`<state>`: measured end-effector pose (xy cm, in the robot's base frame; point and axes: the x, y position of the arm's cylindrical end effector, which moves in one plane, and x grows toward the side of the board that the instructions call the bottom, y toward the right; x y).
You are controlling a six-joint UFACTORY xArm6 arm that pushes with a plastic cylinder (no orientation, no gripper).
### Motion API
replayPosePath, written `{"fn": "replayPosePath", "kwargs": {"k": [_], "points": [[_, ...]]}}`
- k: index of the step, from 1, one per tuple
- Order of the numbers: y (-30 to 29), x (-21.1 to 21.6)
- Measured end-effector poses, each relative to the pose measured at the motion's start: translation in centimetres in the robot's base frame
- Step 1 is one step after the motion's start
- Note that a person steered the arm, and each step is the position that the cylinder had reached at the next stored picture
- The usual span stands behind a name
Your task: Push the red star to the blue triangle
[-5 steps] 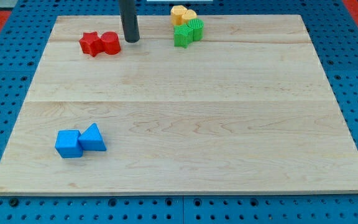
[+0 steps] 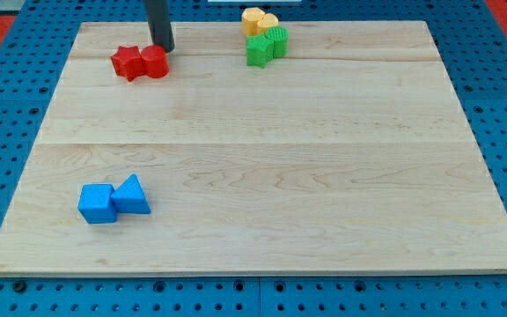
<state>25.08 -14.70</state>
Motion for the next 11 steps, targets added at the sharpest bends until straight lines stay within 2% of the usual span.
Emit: {"fn": "replayPosePath", "kwargs": {"k": [1,3,5,6,8,10,11], "points": [[-1.2,0.4],[-3.9,4.3],[-7.1,2.5],[-8.1,4.9],[-3.6,6.3],[-2.0,14.2],[-2.6,15.1]]}}
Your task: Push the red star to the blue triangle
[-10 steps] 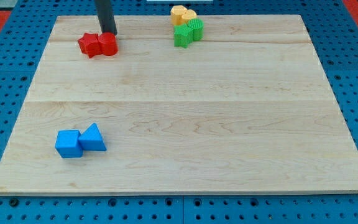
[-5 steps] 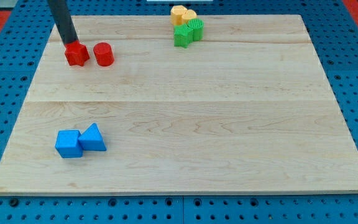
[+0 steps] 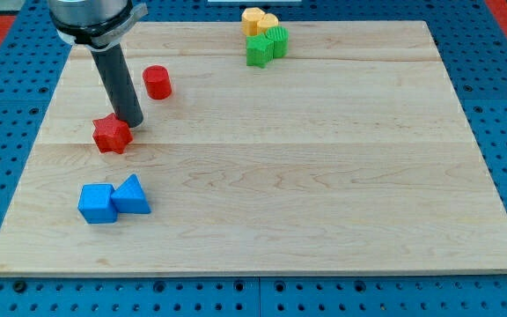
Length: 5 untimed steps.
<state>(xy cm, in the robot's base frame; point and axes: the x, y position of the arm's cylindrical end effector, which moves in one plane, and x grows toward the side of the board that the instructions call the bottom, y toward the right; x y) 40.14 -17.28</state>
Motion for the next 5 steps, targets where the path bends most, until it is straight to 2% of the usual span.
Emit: {"fn": "replayPosePath", "kwargs": {"k": [1,2,4,5], "points": [[-1.6,-1.3],[-3.1,-0.8],[-0.9,6.3],[-1.2,7.5]]}}
